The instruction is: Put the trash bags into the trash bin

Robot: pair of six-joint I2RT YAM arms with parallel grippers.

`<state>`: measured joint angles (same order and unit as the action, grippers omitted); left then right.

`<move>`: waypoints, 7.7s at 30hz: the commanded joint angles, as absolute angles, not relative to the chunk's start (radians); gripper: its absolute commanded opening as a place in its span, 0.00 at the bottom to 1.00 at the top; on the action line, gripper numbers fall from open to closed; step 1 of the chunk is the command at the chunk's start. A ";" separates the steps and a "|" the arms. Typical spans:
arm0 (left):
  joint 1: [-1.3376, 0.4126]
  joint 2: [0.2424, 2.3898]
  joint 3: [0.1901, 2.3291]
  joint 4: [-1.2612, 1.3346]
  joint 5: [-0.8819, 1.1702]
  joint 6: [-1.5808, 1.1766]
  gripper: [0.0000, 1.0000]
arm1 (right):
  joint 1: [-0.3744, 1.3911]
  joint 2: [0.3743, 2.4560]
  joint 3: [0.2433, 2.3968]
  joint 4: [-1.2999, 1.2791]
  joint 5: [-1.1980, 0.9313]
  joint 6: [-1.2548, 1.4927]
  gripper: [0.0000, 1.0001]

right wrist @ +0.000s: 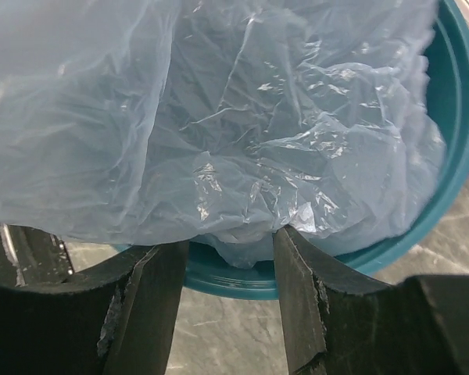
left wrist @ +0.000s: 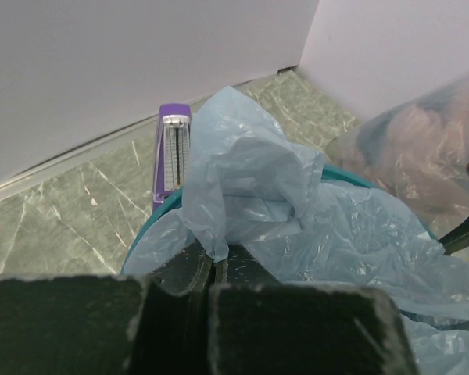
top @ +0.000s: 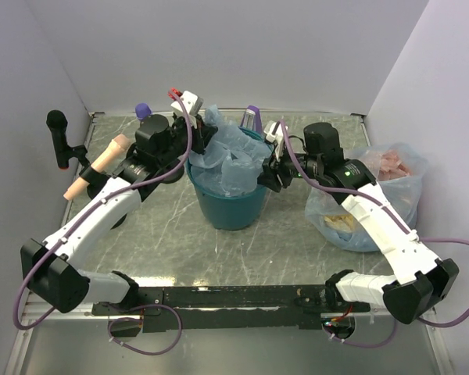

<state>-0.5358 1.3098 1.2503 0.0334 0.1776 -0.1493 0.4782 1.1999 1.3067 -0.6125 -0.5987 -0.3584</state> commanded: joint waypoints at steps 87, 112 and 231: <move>-0.425 1.379 1.480 -0.468 0.227 -0.245 0.06 | 0.601 1.801 1.999 -0.502 -0.261 -0.021 0.28; -0.368 1.012 1.379 -0.483 0.163 -0.028 0.01 | 0.258 1.189 1.560 -0.574 -0.531 0.038 0.00; -0.716 1.193 1.535 -0.831 0.272 0.862 0.01 | 0.411 1.151 1.441 -0.713 -0.509 -1.119 0.00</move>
<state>-0.7113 1.2404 1.5406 -0.8719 0.3233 0.8383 0.4122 1.2434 1.4799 -0.7532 -0.4606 -1.1851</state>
